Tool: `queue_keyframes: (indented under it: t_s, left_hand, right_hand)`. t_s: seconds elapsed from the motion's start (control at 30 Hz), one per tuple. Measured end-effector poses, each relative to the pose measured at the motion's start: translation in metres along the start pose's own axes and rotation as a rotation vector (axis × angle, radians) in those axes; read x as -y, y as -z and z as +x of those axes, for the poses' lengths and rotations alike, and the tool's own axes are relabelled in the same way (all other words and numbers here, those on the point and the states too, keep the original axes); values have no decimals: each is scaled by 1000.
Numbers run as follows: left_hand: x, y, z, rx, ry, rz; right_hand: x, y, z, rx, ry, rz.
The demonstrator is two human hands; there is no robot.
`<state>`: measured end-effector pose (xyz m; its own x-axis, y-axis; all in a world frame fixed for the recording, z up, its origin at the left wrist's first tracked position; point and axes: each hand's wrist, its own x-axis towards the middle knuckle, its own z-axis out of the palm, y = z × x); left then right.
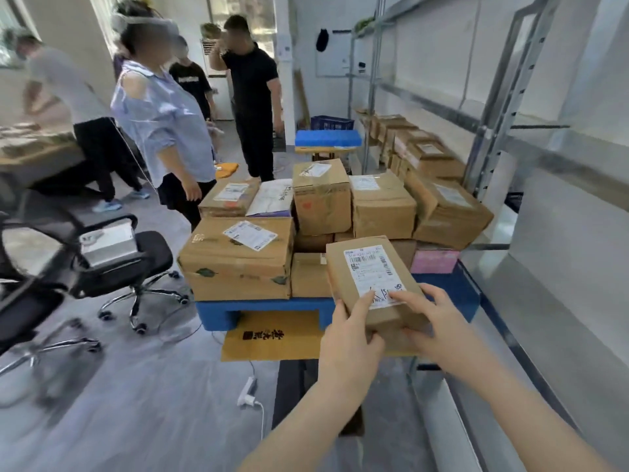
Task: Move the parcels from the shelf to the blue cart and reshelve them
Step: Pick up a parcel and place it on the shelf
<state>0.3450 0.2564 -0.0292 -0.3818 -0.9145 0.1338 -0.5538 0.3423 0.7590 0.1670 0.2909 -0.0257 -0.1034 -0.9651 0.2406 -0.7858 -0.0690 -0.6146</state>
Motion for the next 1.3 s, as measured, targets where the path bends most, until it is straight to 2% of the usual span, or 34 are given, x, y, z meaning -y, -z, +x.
queue_keyframes:
  t_s: [0.33,0.57,0.67,0.77,0.9,1.13,1.3]
  left_hand:
    - [9,-41,96,-167,313,-33]
    - [5,-66,142,-237,423,-109]
    - [-1,-70,154,-299,441,-164]
    - [-8,-78,162,-317,450,-202]
    - [-11,-83,171,-310,471,-234]
    - [13,-72,177,-317,375,-163]
    - [26,-55,171,-317,269,-69]
  right_hand:
    - [-66,-10,149,340,126,23]
    - [-95,-22,221,442,208,36]
    - [-97,-30,239,398,251,-24]
    - [-97,-42,240,216,287,-99]
    - [-96,-57,234,68,235,-33]
    - [-92,-64,232,60,137,112]
    - [-99,-75,213,159,205,134]
